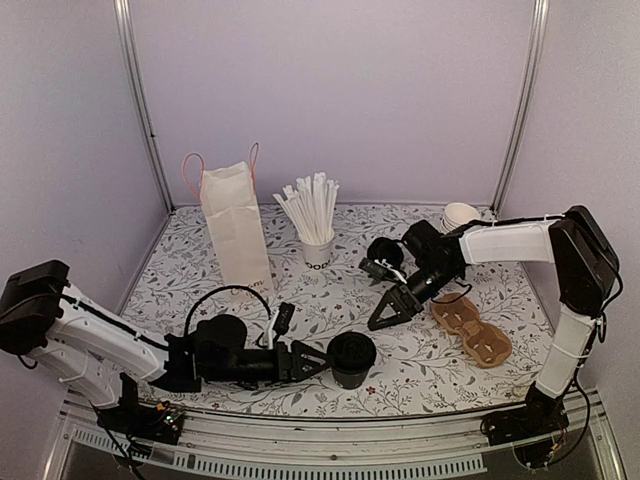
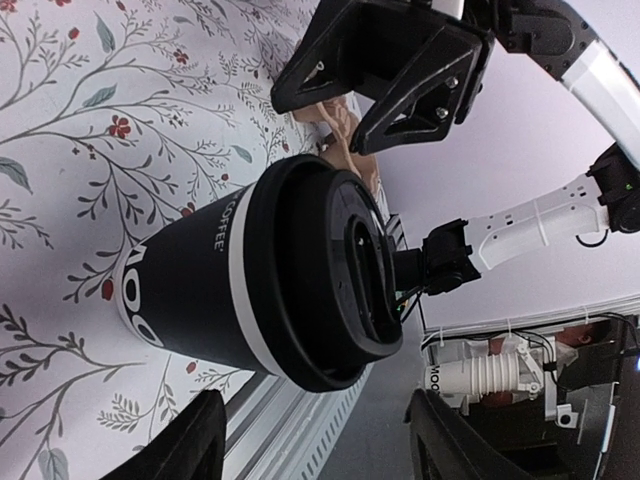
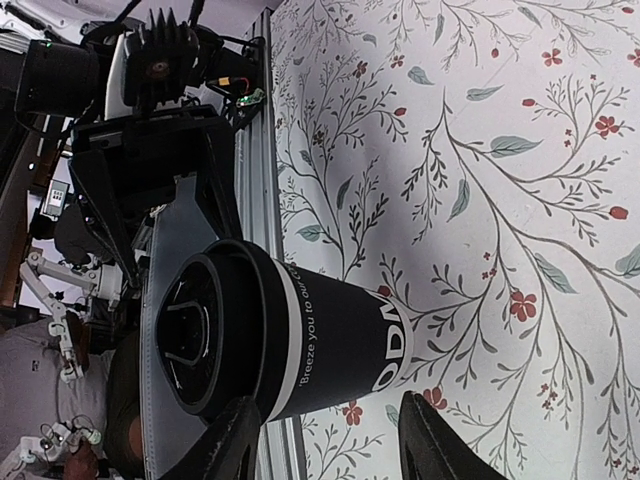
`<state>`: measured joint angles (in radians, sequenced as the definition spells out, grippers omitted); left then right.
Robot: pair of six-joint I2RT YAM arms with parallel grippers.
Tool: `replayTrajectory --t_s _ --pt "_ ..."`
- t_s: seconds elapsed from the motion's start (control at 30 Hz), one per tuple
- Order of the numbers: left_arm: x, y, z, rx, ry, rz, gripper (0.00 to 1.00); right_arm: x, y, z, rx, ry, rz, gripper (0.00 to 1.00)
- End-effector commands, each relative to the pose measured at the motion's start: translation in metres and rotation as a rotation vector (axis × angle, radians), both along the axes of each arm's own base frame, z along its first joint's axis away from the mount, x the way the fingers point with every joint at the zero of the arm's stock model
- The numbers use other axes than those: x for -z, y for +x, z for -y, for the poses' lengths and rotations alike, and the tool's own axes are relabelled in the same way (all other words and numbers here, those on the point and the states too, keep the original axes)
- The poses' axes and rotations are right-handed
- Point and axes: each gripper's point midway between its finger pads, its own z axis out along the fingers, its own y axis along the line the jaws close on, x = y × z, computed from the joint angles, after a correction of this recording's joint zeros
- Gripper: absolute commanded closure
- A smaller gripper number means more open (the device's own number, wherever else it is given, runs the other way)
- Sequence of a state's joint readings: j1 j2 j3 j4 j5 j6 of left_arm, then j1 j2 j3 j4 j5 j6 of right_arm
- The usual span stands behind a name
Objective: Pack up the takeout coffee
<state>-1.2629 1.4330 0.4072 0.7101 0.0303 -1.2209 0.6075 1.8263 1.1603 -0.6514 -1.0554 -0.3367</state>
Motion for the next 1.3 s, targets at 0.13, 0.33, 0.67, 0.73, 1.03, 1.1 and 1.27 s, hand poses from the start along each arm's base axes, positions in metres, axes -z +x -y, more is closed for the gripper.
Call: replayTrajectory --t_s 0.13,0.33,0.67,0.73,1.03,1.1,1.27 --pt "-0.009 0.0 0.019 0.067 -0.056 -0.004 0.36 -0.005 -0.001 -0.004 -0.021 0.042 -0.034 0.49" --pt "-0.002 0.001 0.024 0.084 -0.059 -0.023 0.37 -0.005 -0.004 -0.003 -0.029 0.052 -0.044 0.48" --pt "0.006 -0.001 0.021 0.086 -0.066 -0.058 0.4 -0.003 -0.007 -0.002 -0.036 0.056 -0.05 0.47" --pt "0.01 -0.002 0.021 0.087 -0.065 -0.072 0.41 -0.002 -0.007 -0.002 -0.036 0.054 -0.05 0.47" --pt "0.019 -0.002 0.02 0.084 -0.06 -0.106 0.43 0.001 -0.01 0.0 -0.042 0.051 -0.048 0.47" --pt "0.02 -0.001 0.02 0.08 -0.059 -0.108 0.44 0.002 -0.01 0.001 -0.043 0.05 -0.048 0.47" --pt "0.023 0.002 0.019 0.076 -0.054 -0.114 0.44 0.003 -0.01 0.001 -0.041 0.044 -0.047 0.47"
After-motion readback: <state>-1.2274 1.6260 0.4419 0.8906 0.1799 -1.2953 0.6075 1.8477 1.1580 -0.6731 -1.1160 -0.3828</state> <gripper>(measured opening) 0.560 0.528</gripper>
